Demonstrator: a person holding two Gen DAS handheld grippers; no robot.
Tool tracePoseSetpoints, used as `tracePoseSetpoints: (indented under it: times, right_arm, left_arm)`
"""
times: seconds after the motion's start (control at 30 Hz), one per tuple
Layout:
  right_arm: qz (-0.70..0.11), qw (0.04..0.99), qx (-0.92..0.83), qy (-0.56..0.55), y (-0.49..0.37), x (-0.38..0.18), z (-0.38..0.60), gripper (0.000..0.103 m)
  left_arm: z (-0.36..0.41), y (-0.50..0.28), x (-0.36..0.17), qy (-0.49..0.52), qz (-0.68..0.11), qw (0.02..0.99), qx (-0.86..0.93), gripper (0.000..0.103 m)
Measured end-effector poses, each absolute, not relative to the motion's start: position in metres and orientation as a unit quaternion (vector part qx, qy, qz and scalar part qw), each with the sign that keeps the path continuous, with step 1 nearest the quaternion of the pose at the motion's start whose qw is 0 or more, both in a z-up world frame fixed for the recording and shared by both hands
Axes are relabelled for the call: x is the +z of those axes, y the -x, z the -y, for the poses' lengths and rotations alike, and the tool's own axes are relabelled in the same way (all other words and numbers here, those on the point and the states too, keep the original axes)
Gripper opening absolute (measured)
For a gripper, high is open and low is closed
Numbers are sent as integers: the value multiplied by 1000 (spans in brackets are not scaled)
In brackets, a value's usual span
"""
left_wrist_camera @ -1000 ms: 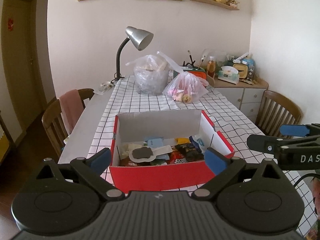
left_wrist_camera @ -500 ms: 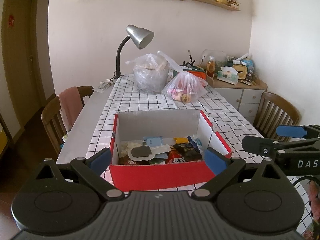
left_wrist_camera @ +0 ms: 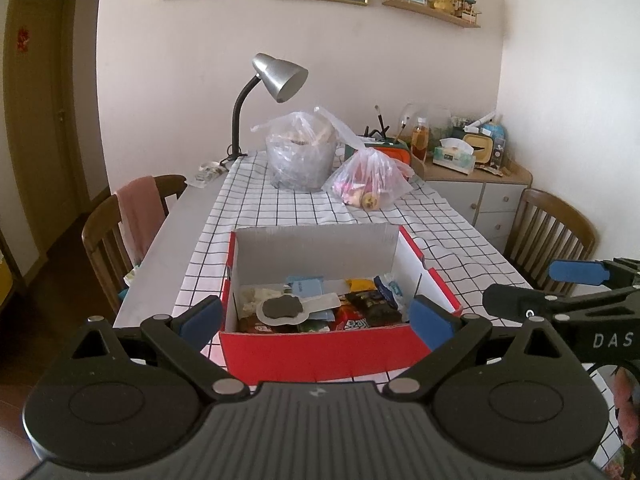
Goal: Organize snacks
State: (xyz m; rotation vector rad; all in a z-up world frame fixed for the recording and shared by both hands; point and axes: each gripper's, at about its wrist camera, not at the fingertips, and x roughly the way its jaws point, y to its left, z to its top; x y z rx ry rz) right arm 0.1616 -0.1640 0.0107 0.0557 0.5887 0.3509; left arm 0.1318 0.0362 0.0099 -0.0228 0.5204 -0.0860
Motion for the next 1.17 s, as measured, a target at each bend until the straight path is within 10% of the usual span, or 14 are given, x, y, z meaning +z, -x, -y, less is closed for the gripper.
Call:
tracePoseSetpoints:
  times: [1.17]
  right_arm:
    - [-292, 941, 170, -31, -159, 10, 167, 103]
  left_arm:
    - [-34, -130, 9, 13, -260, 965, -45, 100]
